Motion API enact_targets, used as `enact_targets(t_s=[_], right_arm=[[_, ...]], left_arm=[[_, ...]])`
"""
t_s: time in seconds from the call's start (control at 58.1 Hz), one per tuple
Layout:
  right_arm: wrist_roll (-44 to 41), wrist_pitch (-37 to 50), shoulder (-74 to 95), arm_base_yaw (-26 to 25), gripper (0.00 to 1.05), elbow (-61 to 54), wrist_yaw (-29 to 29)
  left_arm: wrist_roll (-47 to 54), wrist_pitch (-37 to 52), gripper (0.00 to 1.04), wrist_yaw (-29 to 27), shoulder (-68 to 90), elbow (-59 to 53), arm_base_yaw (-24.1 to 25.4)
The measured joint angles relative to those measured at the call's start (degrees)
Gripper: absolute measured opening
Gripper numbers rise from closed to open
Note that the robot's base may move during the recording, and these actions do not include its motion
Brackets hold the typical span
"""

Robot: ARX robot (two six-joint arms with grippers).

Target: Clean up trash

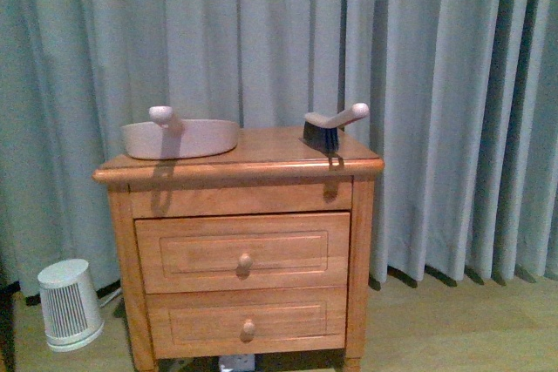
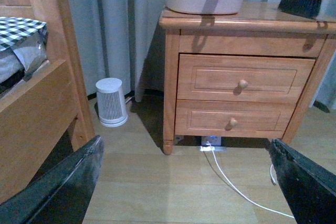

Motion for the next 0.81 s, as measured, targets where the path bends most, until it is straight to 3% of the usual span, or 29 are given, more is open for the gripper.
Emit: enact_targets(t_s=[0.809], right_arm=[[0.00,0.00,0.00,0.00,0.97,0.00,0.00]], left_arm=[[0.00,0.00,0.97,0.00,0.00,0.00,0.00]])
